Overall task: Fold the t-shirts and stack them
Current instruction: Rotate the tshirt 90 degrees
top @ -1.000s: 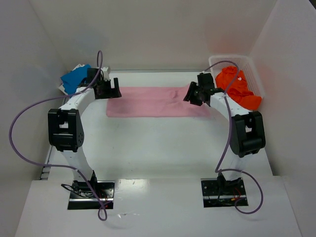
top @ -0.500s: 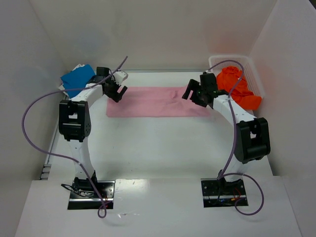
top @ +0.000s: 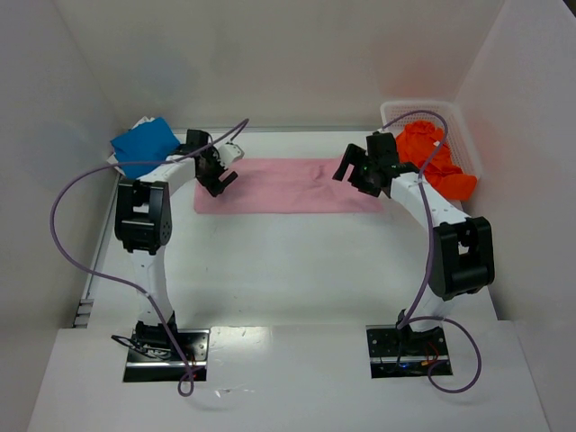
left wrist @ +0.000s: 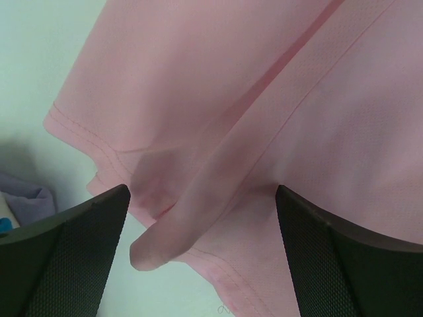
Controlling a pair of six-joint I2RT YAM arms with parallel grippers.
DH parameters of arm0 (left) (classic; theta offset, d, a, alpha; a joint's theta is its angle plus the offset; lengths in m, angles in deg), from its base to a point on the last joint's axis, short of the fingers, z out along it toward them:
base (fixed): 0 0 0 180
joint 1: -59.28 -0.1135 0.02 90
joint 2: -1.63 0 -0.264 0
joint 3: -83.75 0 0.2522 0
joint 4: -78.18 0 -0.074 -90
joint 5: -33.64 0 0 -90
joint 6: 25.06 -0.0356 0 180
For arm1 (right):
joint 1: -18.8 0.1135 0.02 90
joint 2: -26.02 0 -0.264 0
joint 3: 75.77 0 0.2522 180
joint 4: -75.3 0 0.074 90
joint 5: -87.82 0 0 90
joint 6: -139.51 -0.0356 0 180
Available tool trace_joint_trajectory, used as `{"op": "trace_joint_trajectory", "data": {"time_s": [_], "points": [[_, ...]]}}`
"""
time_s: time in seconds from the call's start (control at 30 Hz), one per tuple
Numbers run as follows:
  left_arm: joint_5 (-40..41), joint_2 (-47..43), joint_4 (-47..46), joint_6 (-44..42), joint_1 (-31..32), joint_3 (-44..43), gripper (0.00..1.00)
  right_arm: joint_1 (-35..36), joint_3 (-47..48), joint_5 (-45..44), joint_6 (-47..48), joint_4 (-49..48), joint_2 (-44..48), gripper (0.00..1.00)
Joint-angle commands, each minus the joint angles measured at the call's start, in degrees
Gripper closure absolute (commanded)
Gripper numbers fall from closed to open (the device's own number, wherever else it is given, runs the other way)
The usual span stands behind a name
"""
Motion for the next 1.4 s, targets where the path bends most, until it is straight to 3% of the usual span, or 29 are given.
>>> {"op": "trace_joint_trajectory", "data": {"time_s": [0.0, 0.47, 0.73, 1.13, 1.23, 1.37], "points": [[1.5, -0.1, 0.5, -2.8, 1.2, 2.5, 0.01, -0.4, 2.8, -0.9, -0.1, 1.0, 2.7, 0.05], [10.6, -5.2, 7.8, 1.9, 11.8, 10.4, 0.01, -0.4, 1.8, -0.9, 0.9, 1.0, 3.2, 0.01], [11.2, -12.4, 12.5, 10.6, 20.4, 14.0, 0.01, -1.0, 0.7, -0.9, 2.6, 1.0, 4.4, 0.0], [3.0, -16.2, 18.8, 29.0, 29.3, 19.4, 0.01, -1.0, 1.8, -2.1, 5.5, 0.3, -4.0, 0.0], [3.0, -17.8, 17.6, 32.4, 30.8, 21.3, 0.01, -1.0, 2.3, -3.2, 5.5, -0.8, -5.9, 0.0], [10.3, -23.1, 15.7, 33.8, 31.3, 19.5, 0.01, -1.0, 2.8, -3.8, 4.9, -1.3, -7.1, 0.0]]}}
